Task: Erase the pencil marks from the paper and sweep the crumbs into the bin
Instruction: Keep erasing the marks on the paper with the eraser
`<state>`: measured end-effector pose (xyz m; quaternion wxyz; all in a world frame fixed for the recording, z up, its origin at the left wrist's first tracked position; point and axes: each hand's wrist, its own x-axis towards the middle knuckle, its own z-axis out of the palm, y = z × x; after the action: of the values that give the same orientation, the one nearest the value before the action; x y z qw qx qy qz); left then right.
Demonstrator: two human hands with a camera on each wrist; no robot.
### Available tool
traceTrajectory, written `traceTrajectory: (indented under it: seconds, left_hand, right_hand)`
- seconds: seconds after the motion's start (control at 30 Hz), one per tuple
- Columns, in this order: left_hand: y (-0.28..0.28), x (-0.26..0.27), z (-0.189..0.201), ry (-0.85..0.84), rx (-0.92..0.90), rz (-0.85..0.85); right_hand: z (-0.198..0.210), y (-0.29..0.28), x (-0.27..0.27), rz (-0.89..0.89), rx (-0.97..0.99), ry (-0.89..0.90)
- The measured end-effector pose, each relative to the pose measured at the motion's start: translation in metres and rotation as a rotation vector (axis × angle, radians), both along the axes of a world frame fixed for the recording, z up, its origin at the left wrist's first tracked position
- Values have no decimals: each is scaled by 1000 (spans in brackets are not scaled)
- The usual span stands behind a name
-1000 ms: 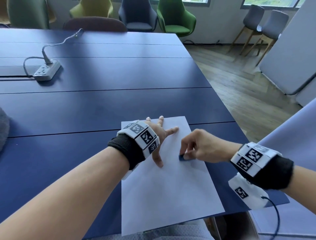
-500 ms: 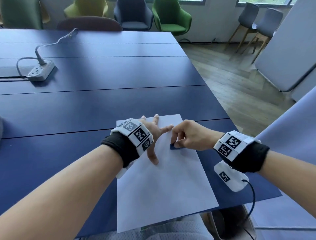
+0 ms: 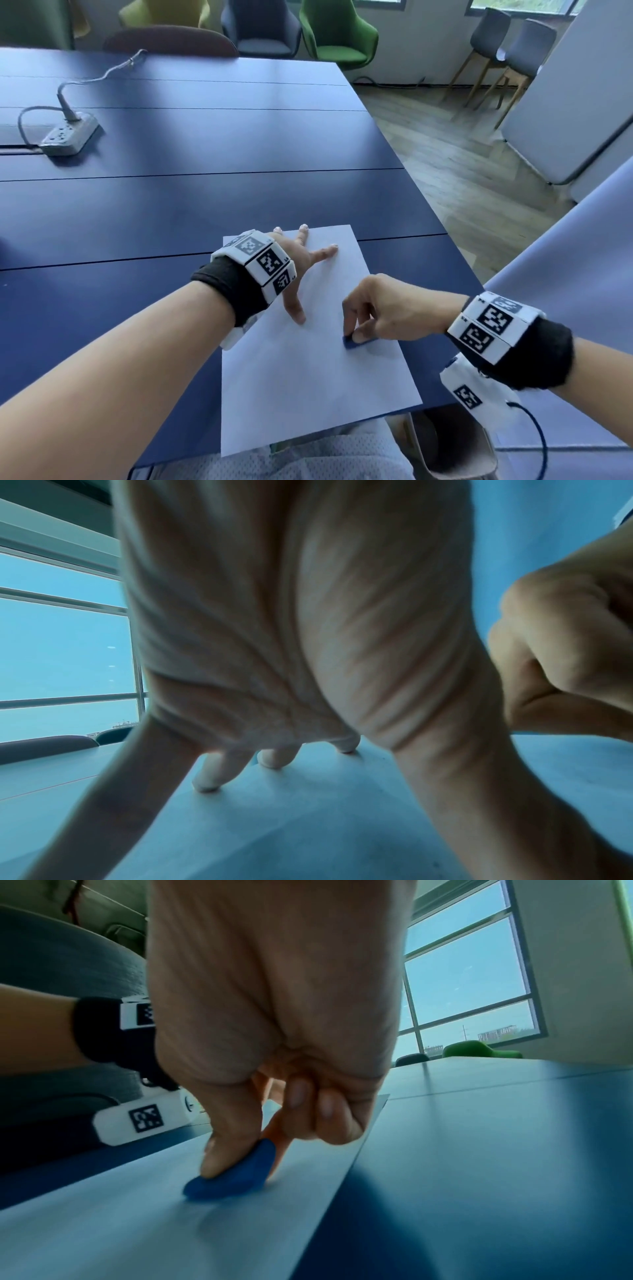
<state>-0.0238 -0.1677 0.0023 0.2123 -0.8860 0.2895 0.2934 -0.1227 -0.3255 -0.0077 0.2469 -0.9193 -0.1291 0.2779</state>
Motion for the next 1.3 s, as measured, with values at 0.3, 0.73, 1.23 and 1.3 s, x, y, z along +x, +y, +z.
traceTrajectory:
  seconds: [0.3,0.73,1.23,1.3]
  left_hand:
    - [1,-3,3,-2,3,0]
    - [-6,-15,4,-67,-63,-169]
    - [-4,-28,-6,50,-83,-42]
    - [-4,-29,-5,47,-93,-42]
  right_hand:
    - [4,7,-18,24,-47,-26]
    - [1,-2,-17,-155,-22,-97]
    - [-3,-8,-14,-144,9,-172]
    - [0,-6,-19,-83,-23,-116]
